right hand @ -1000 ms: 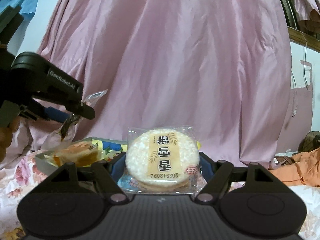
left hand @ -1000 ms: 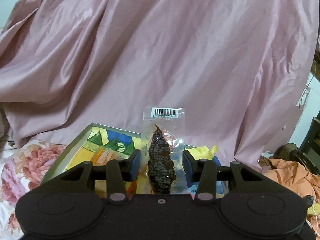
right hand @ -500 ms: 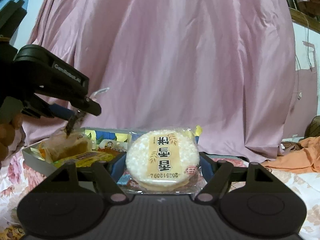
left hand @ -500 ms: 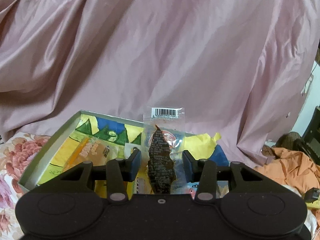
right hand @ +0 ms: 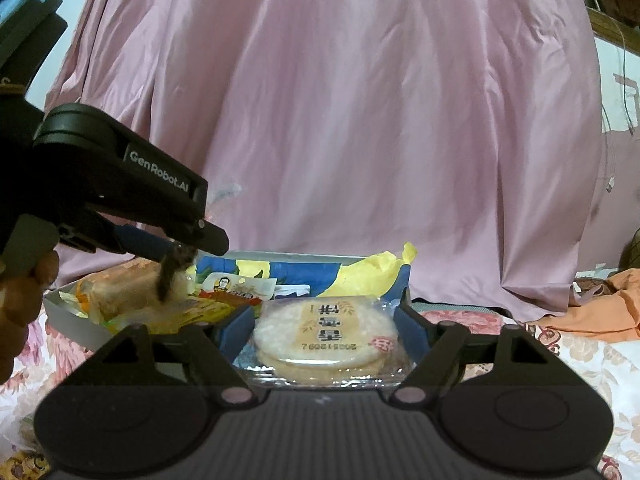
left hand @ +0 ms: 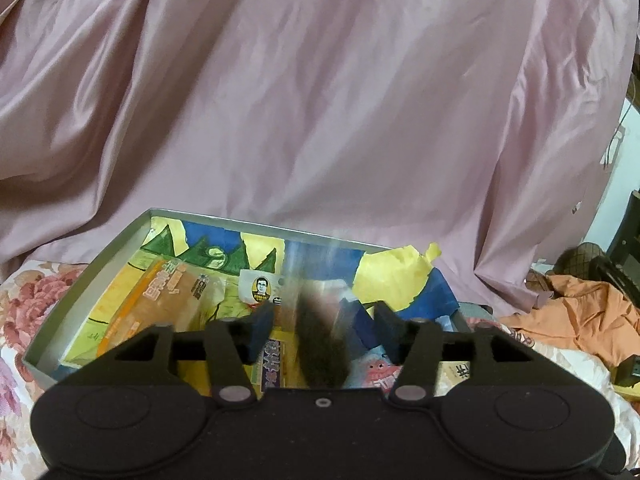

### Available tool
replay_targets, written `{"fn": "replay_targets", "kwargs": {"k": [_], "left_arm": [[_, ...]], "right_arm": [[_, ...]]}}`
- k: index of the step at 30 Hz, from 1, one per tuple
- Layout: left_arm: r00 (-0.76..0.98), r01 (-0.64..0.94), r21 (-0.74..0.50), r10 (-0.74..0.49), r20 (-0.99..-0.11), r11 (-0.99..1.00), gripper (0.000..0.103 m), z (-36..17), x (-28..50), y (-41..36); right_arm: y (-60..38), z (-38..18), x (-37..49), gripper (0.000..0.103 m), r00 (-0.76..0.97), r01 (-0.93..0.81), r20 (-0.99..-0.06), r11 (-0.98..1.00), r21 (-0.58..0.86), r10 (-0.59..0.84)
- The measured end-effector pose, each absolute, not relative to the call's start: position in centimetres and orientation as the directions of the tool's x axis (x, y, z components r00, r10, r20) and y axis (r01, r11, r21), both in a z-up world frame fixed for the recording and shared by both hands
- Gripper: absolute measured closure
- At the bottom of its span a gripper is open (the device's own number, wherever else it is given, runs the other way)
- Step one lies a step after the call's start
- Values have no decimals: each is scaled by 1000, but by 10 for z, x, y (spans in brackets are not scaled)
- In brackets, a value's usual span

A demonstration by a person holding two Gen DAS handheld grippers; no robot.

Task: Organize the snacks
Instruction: 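Lower the meat slice and pastry into the tray and open both tools, then withdraw both open tools from the tray toward the remaining snacks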

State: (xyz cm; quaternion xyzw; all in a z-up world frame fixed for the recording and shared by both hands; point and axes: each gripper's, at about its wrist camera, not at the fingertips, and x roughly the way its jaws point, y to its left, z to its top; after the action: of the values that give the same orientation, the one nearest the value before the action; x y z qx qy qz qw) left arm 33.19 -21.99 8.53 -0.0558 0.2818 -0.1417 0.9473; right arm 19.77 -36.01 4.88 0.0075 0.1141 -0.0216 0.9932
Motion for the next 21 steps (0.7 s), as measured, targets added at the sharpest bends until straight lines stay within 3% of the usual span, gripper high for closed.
{"fn": "replay_targets", "kwargs": {"k": [6,9,21], "left_arm": [[831,217,-190,-283,-478,958,10,106,310,-212],[849,205,-184,-268,-456,961,2,119,293,-207],[894,151,-158,-203,-400,976,1,158,210,-164]], "right_arm": [[-361,55,192,4,972,55,-228,998,14,-50],[-358,65,182,1,976,58,-210,998,22,-52],[-339,108,114,0,988,56,-148,998,4,-55]]}}
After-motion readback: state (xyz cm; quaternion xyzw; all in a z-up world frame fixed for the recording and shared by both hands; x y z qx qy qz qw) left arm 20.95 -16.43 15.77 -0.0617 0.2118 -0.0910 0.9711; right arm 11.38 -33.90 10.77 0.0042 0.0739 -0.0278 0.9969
